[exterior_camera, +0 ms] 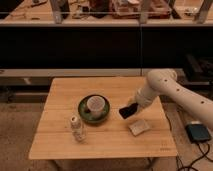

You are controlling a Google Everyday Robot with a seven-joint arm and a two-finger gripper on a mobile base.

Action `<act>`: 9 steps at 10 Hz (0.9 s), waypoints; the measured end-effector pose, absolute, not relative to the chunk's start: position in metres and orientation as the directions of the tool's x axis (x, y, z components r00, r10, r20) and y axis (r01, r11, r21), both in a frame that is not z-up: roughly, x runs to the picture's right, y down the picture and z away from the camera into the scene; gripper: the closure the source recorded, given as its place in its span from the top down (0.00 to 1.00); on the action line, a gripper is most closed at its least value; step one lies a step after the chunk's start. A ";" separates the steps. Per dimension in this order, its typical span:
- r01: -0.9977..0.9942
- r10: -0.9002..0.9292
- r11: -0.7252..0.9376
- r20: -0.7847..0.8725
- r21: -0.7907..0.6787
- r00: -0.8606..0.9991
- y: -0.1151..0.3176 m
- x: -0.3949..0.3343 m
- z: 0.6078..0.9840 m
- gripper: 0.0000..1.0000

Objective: Place the eraser in the ceramic cup

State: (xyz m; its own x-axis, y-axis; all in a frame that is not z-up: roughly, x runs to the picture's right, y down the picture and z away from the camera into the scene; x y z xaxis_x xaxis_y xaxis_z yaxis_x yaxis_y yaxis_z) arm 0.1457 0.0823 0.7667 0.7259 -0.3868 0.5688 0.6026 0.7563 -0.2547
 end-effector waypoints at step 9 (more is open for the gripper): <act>0.768 -0.572 0.640 0.667 -0.001 0.478 0.016 -0.032 0.731 0.32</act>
State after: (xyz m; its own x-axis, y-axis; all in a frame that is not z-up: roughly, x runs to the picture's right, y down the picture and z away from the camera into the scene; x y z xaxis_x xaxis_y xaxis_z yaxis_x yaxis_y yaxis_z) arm -0.0321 0.0165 0.7313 0.4778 -0.5722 0.6665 0.7681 0.6403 -0.0009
